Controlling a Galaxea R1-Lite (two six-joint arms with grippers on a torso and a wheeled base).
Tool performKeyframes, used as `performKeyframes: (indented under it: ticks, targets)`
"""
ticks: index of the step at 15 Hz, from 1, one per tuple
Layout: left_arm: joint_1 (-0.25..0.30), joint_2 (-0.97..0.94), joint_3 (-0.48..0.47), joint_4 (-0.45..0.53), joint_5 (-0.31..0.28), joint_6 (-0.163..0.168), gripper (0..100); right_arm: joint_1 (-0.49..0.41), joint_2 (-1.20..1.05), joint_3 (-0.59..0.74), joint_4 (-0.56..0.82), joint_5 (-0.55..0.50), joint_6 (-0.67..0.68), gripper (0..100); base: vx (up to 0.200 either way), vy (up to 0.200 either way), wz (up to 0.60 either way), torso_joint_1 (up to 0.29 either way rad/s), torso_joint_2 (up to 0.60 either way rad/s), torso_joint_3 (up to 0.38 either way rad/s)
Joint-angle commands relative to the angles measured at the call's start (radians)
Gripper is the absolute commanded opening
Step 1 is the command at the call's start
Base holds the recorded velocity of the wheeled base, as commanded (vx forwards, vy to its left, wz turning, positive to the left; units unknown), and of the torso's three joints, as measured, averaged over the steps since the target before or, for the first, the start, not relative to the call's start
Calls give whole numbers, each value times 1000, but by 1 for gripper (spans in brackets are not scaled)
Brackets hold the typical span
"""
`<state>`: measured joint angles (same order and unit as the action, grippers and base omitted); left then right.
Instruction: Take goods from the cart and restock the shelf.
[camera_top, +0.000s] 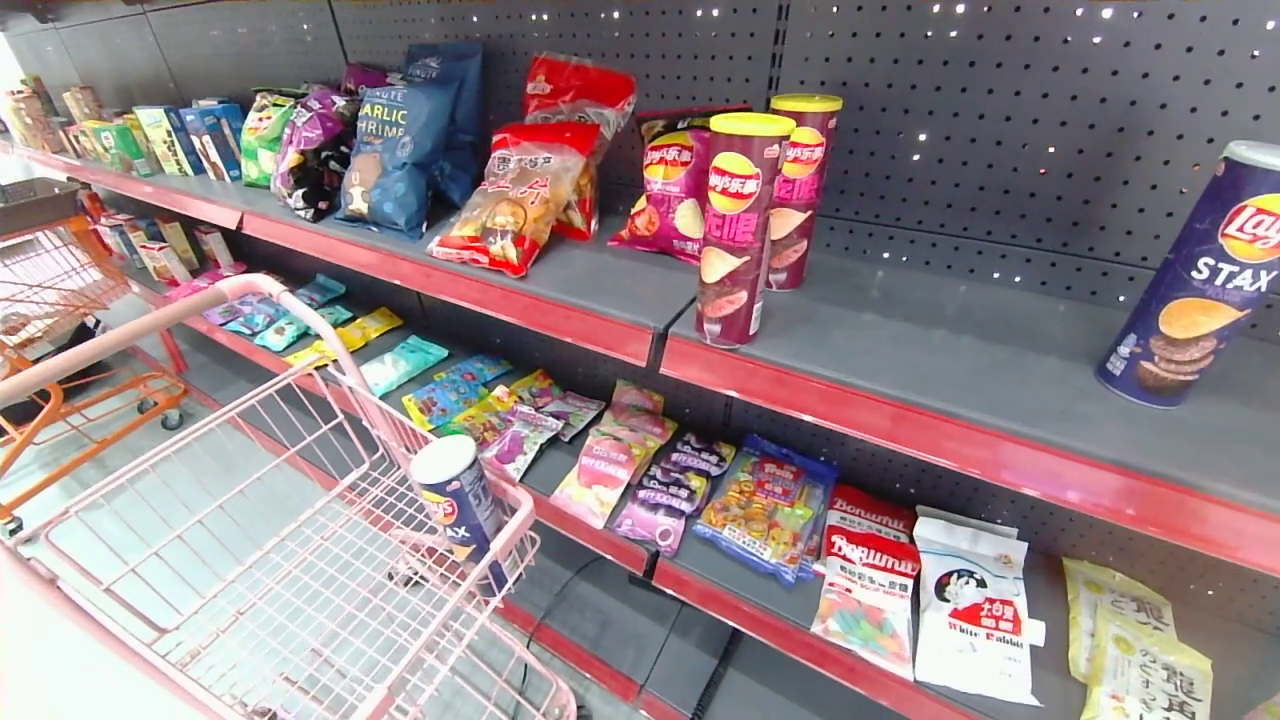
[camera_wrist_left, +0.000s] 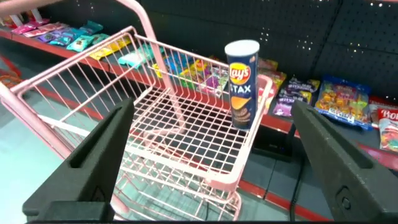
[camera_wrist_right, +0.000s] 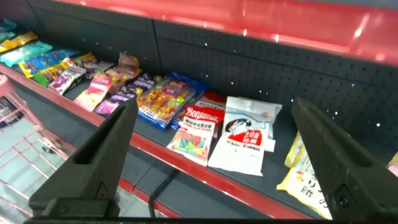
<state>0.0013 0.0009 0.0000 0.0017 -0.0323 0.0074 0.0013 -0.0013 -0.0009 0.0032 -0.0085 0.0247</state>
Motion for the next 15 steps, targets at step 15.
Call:
performKeyframes:
  ticks: [15]
  targets:
    - [3,1036,-611,-227,6,-113,100,0,1,1,0,-1,-23,100,0,0,0,-79,232,150]
